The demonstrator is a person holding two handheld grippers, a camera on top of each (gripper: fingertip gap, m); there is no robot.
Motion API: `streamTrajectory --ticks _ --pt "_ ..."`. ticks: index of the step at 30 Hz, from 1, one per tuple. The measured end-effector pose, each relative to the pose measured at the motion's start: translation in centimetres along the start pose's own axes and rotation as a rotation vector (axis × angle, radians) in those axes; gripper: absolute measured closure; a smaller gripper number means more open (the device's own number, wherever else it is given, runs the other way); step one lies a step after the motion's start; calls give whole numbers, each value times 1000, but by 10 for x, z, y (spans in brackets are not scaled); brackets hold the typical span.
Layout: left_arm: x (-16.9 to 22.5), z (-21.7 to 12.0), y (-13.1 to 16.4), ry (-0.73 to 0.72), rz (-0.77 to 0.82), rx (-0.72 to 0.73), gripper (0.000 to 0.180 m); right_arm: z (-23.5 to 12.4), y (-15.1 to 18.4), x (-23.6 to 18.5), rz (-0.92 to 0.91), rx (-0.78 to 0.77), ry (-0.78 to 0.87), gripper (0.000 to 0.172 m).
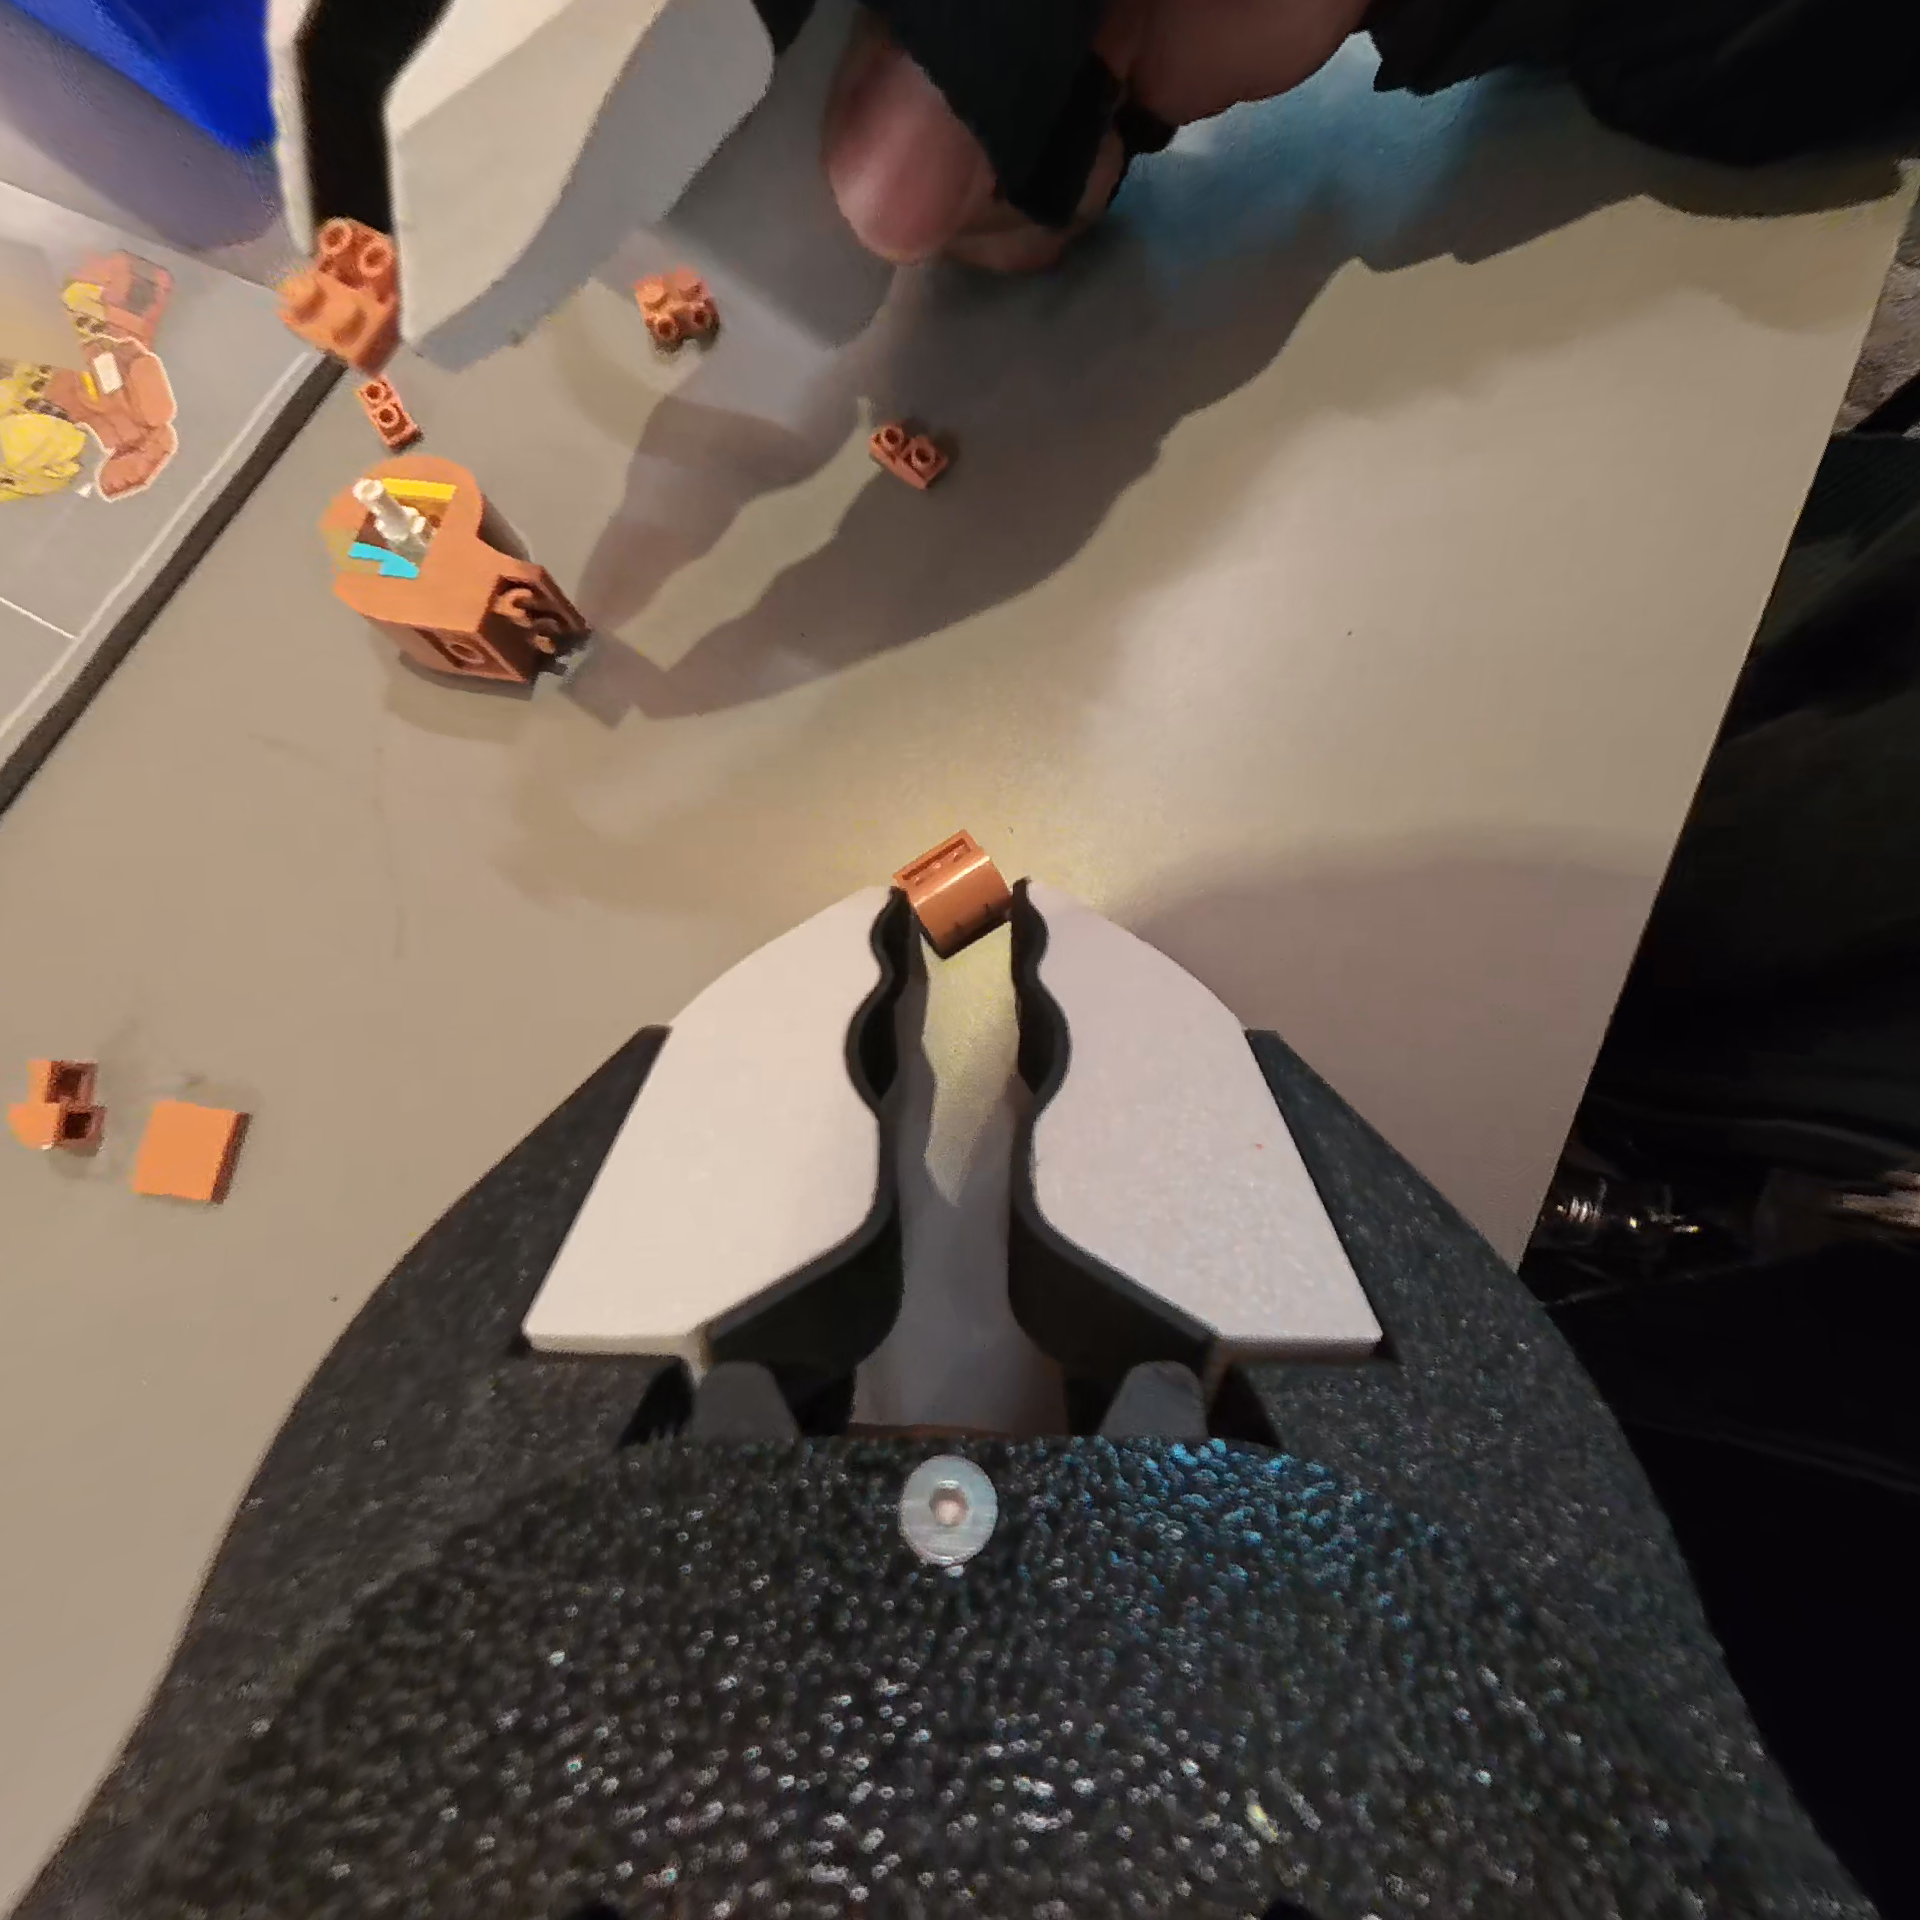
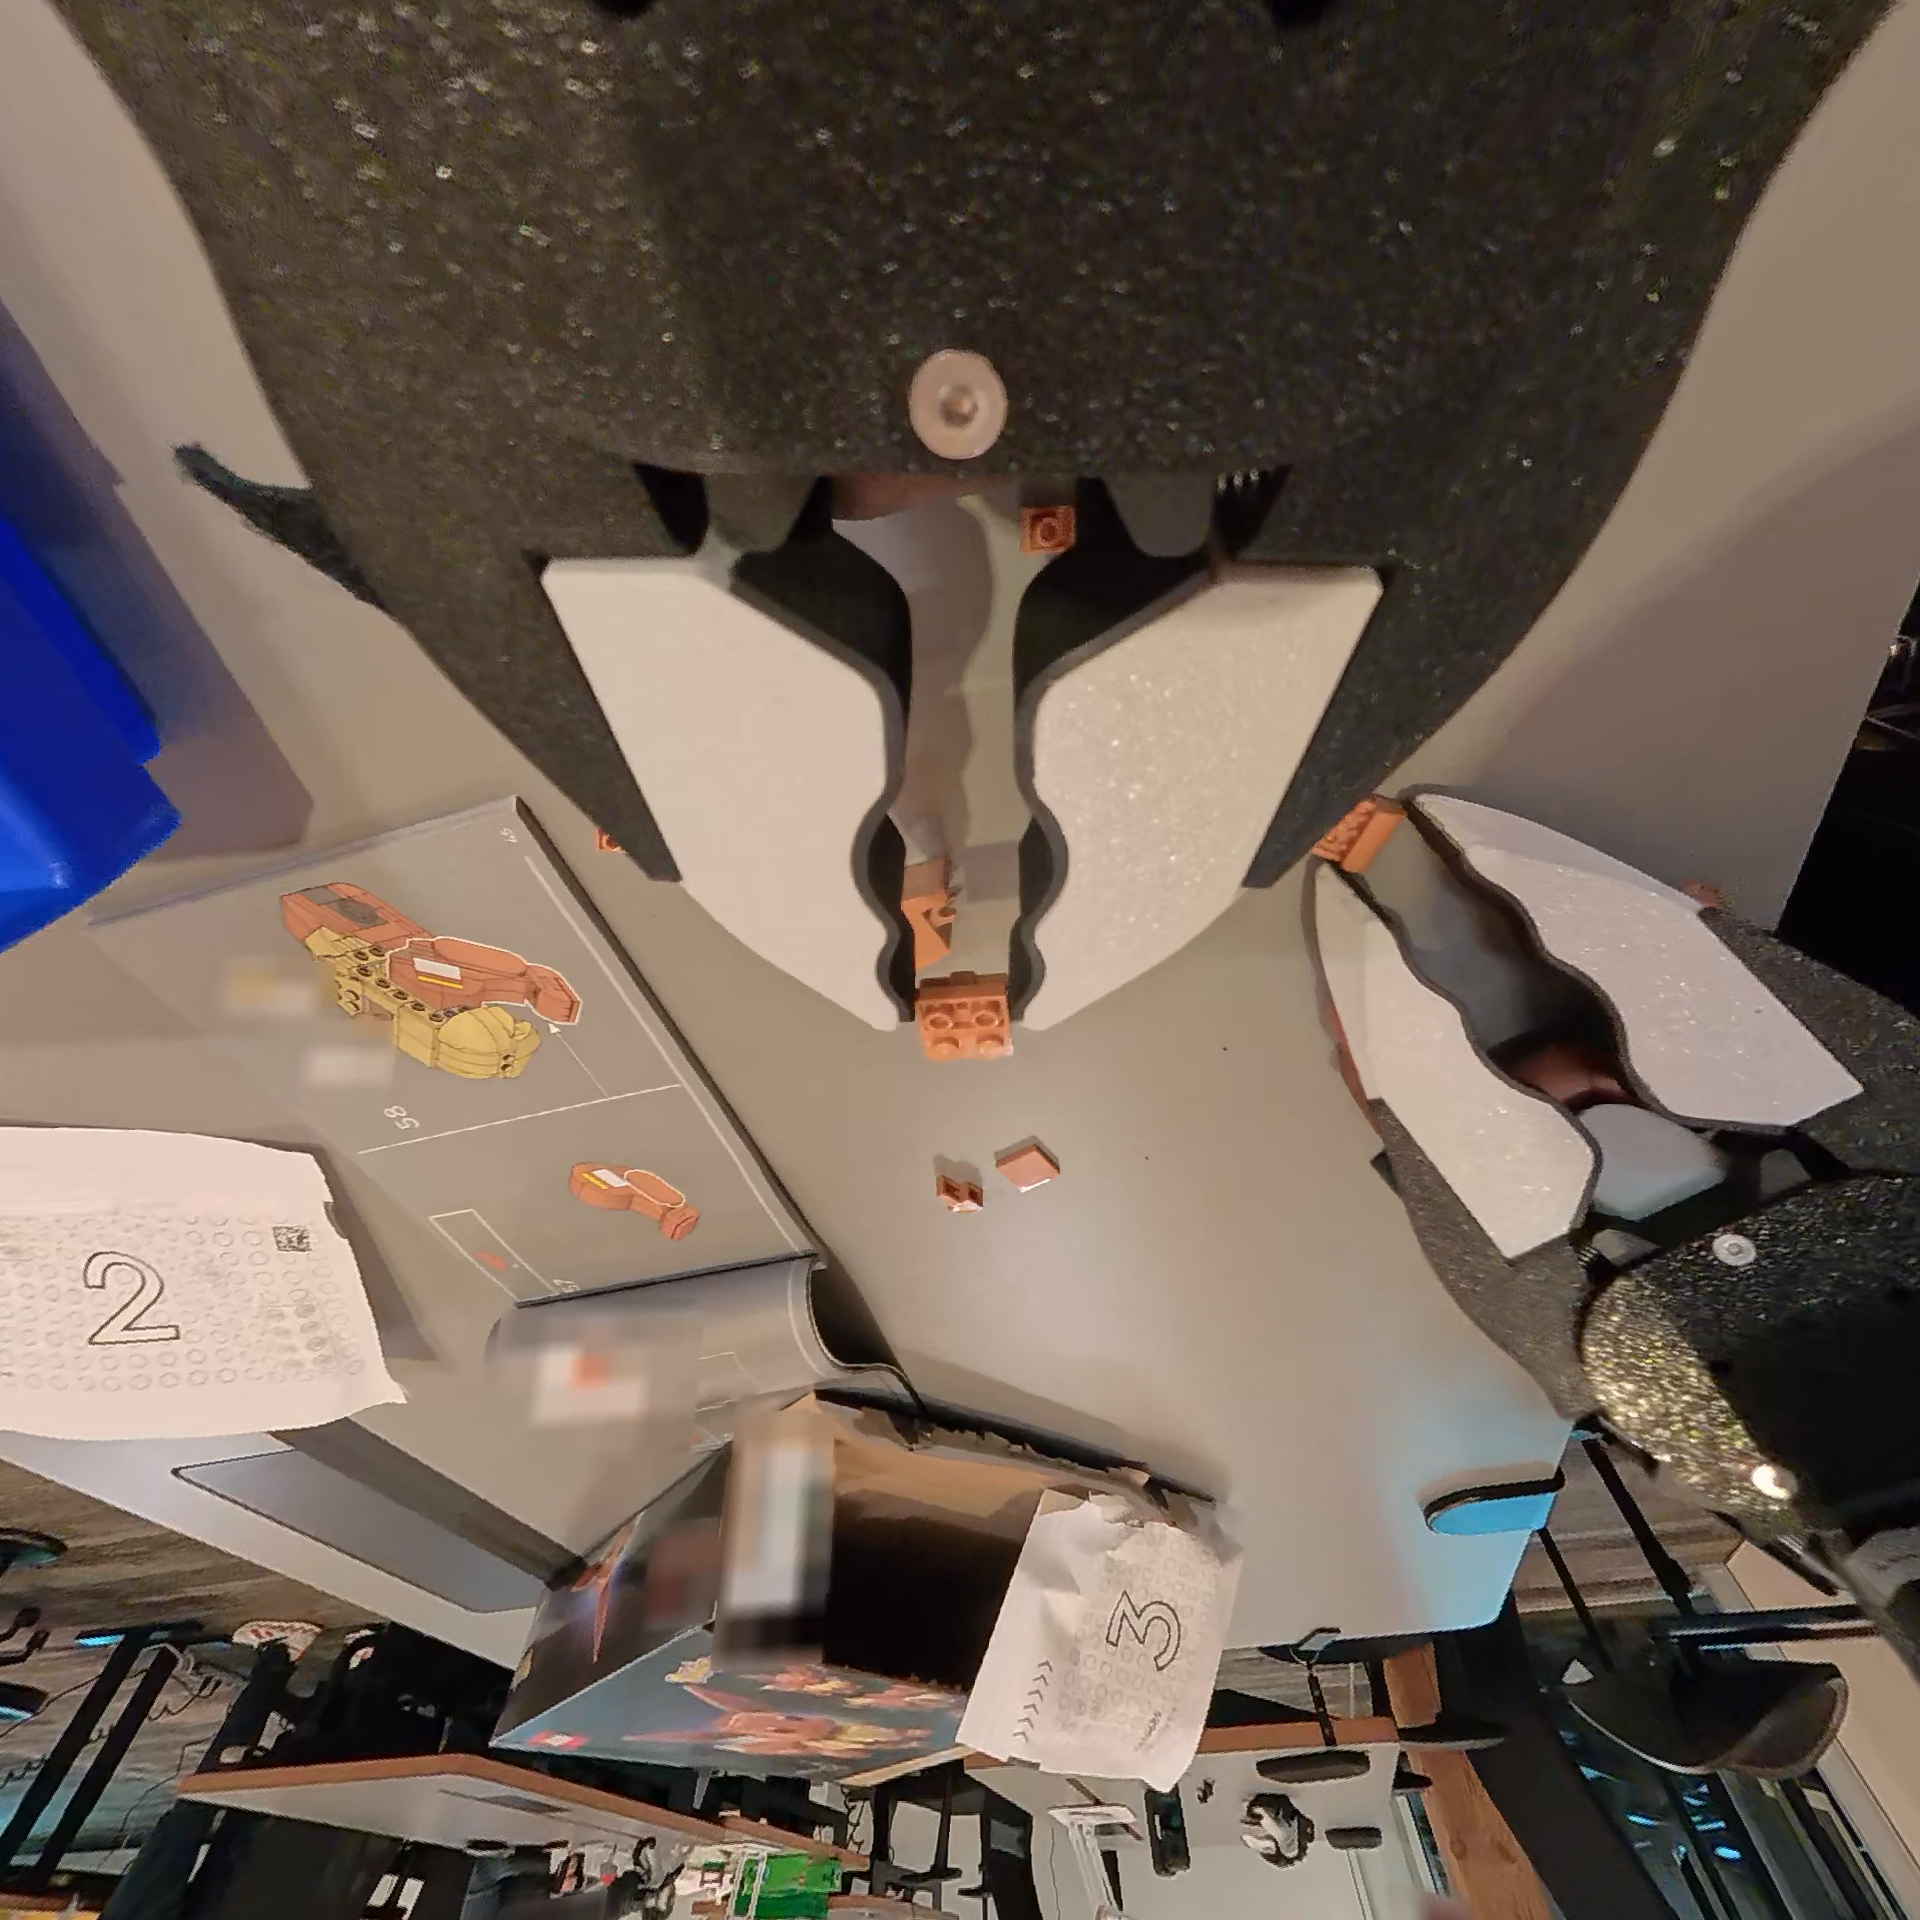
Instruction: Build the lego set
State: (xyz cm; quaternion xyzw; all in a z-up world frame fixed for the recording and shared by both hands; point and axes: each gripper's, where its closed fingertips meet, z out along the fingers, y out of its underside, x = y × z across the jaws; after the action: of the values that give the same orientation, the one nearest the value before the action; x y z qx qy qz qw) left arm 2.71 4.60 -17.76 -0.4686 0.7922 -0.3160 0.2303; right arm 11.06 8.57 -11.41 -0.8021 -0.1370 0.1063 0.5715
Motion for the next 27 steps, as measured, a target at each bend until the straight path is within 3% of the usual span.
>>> streamTrajectory --ticks 6,17,27 --pt "-8 -3 -11 100 15 88 163 -3 -4 -6 22 30 -67 155" --pt "-61 -46 -63 352 15 561 163 -4 -8 -29 49 60 -222 155" --pt "-61 -46 -71 522 -96 573 163 -3 -20 -39 284 111 -359 155"
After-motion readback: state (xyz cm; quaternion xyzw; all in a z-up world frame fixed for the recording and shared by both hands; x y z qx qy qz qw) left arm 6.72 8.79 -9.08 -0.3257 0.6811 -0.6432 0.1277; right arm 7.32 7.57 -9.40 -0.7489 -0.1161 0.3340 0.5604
